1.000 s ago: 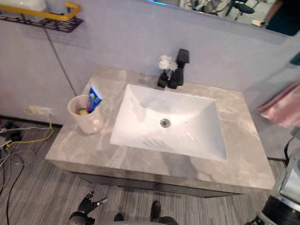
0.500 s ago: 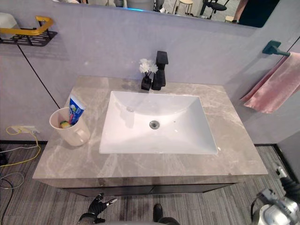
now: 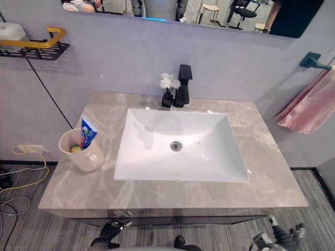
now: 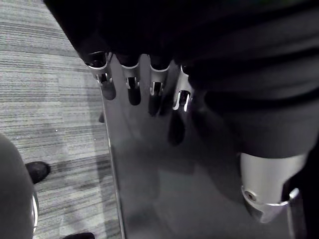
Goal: Organize washtable
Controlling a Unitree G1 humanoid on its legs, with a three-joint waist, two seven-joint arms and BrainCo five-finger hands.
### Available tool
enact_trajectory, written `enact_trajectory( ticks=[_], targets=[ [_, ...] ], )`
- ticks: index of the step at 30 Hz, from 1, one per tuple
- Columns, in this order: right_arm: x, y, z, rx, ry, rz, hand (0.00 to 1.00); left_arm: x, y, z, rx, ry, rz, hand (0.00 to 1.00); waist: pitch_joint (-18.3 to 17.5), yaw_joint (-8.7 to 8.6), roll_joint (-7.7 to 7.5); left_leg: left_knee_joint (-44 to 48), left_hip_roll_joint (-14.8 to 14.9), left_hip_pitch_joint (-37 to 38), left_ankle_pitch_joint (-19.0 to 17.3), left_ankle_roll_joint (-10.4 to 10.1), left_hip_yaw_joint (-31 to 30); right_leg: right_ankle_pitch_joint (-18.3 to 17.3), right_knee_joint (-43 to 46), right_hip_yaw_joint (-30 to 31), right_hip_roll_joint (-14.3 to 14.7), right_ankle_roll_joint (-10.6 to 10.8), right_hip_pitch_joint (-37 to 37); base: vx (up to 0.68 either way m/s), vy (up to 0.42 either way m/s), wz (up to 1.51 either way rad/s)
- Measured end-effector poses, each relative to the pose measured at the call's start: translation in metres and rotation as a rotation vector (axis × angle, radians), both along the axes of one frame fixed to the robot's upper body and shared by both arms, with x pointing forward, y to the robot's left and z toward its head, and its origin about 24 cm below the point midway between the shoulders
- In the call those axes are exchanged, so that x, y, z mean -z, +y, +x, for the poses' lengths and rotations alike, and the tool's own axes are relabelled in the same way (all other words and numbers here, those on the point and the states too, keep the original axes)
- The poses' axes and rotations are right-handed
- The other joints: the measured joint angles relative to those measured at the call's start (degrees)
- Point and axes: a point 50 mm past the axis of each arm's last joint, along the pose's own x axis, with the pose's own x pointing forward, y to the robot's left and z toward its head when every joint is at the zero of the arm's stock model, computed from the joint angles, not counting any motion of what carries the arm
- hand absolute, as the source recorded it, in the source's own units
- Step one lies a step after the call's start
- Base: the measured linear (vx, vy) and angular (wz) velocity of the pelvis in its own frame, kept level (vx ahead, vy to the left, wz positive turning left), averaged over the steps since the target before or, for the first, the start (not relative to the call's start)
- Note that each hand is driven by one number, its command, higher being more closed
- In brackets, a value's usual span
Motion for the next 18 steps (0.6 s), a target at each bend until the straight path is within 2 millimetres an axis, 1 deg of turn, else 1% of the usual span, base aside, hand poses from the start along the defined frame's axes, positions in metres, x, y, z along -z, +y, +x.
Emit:
enact_trajectory(
  ticks=[2, 3, 6, 8, 10, 13, 14, 18],
  targets=[
    [0.015, 0.014, -0.005, -0.06, 0.052, 0.088, 0.0, 0.002, -0.001, -0.001, 0.034, 0.015, 0.005, 0.0, 0.16, -0.07, 0.08, -0.04, -0.16, 0.15, 0.0, 0.0, -0.86, 0.07, -1.02, -0.45, -0.05, 0.1, 0.84, -0.01, -0.012, 0.1],
    [0.022, 0.018, -0.008, -0.09, 0.081, 0.126, 0.0, 0.002, -0.002, 0.001, 0.057, 0.016, 0.008, 0.0, 0.31, -0.07, 0.06, -0.16, -0.2, 0.39, 0.0, 0.0, -1.28, 0.21, -1.67, -0.66, -0.02, 0.28, 1.49, -0.01, -0.019, 0.14],
    [0.033, 0.032, -0.01, -0.176, 0.134, 0.189, 0.0, 0.003, -0.003, 0.001, 0.077, 0.026, 0.01, 0.0, 0.56, 0.01, 0.09, -0.71, -0.33, 0.51, 0.1, -0.07, -1.61, 0.42, -2.92, -0.98, 0.03, 0.34, 2.02, -0.03, -0.022, 0.04],
    [0.04, 0.043, -0.011, -0.233, 0.159, 0.243, 0.0, 0.003, -0.003, 0.003, 0.096, 0.027, 0.012, 0.0, 1.2, -0.14, -0.1, -1.11, -0.54, 0.4, 0.53, -0.65, -2.54, 0.74, -3.81, -1.78, -0.06, 0.34, 2.47, -0.05, -0.044, 0.18],
    [0.047, 0.051, -0.017, -0.262, 0.194, 0.292, 0.0, 0.003, -0.004, 0.007, 0.113, 0.021, 0.014, 0.0, 1.94, -0.1, -0.27, -1.44, -0.58, 0.39, 0.95, -0.5, -3.69, 0.74, -4.1, -2.72, -0.04, 0.33, 2.86, -0.03, -0.039, 0.25],
    [0.052, 0.058, -0.022, -0.309, 0.23, 0.328, 0.0, 0.002, -0.005, 0.008, 0.132, 0.017, 0.017, 0.0, 2.47, -0.1, -0.37, -1.89, -0.76, 0.22, 1.35, -0.35, -4.75, 0.93, -4.98, -3.8, -0.1, 0.31, 3.47, -0.01, -0.027, 0.2],
    [0.054, 0.061, -0.02, -0.32, 0.232, 0.342, 0.0, 0.001, -0.005, 0.011, 0.134, 0.011, 0.018, 0.0, 2.9, -0.1, -0.37, -1.89, -0.77, 0.39, 1.36, -0.35, -4.78, 0.93, -5.06, -3.82, -0.1, 0.31, 3.68, -0.01, -0.016, 0.07],
    [0.058, 0.071, -0.014, -0.395, 0.242, 0.383, 0.0, 0.003, -0.006, 0.01, 0.142, 0.017, 0.013, 0.0, 3.31, -0.15, -0.19, -1.87, -1.22, -0.07, 1.47, -0.18, -6.18, 0.99, -5.21, -4.83, -0.43, 0.4, 3.8, 0.0, -0.007, 0.11]
  ],
)
